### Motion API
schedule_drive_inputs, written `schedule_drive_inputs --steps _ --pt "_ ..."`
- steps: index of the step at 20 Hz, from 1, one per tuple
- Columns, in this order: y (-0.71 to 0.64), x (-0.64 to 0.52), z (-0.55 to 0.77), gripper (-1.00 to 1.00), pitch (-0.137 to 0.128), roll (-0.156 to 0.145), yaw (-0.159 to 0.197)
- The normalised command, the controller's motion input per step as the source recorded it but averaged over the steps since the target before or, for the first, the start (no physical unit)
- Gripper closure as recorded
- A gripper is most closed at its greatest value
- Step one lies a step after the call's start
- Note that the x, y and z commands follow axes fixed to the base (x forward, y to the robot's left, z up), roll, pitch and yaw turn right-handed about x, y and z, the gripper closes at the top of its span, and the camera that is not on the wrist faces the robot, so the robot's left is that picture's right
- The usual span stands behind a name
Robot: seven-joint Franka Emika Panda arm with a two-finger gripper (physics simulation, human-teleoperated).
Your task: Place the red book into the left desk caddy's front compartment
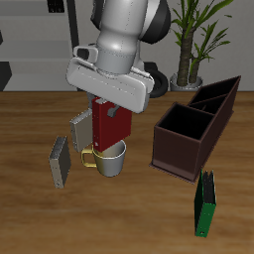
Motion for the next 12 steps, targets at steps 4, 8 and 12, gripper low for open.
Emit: schedule_drive_inputs --steps 4,8,12 --pt "0.13 -0.55 0.57 1.0 -0.051 0.002 0.078" --pt "-0.01 -0.37 0.33 1.0 -0.015 -0.015 0.049" --pt "0.19 -0.77 0.39 1.0 -0.028 -0.039 0.028"
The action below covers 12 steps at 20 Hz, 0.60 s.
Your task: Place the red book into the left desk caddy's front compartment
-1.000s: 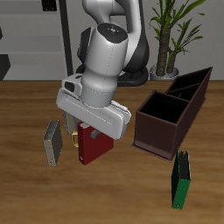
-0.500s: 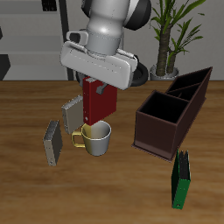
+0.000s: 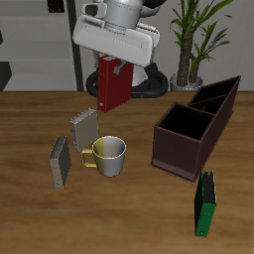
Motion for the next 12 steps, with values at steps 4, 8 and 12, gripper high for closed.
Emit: schedule_drive_inputs --steps 4,8,12 --pt "0.25 -0.45 0.15 1.0 0.006 0.01 0.042" --pt "0.25 -0.37 0.09 1.0 0.013 -0.005 0.013" --pt "0.19 -0.43 0.17 1.0 -0.044 -0.026 -0.014"
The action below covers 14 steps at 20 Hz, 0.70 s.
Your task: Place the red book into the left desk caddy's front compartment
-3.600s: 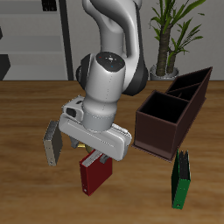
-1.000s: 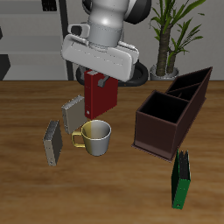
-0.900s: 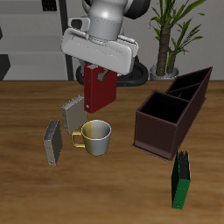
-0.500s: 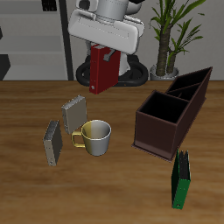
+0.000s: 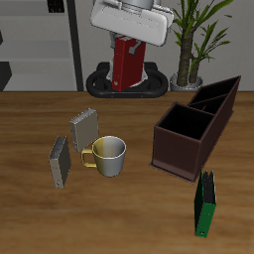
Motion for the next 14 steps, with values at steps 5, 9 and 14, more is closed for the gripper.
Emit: schedule_drive_inputs --steps 5,9,14 --pt "0.15 -0.4 0.1 1.0 -0.032 0.019 -0.011" --pt "0.13 -0.34 0.0 1.0 -0.031 -0.016 -0.013" --pt "0.13 -0.35 -0.14 1.0 0.021 -0.058 -0.063"
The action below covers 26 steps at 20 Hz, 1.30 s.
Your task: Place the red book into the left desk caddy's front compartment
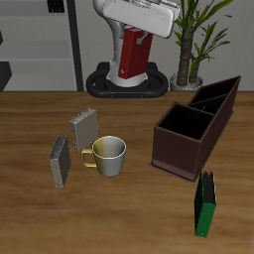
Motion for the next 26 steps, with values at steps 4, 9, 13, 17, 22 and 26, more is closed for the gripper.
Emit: schedule_drive_inputs --steps 4,9,13,17,22,26 --pt "0.08 -0.35 -0.17 1.0 0.003 -0.111 -0.052" --pt "0.14 -0.26 -0.07 1.0 -0.005 -0.049 -0.048" --pt "0.4 -0.45 -0.01 1.0 -0.05 0.007 0.015" --pt "0.19 -0.2 -0.03 1.0 -0.003 -0.004 0.009" --pt "0.22 -0.17 -0.09 1.0 0.017 0.042 -0.001" --pt "0.15 -0.14 -0.07 1.0 0.015 -0.011 -0.009"
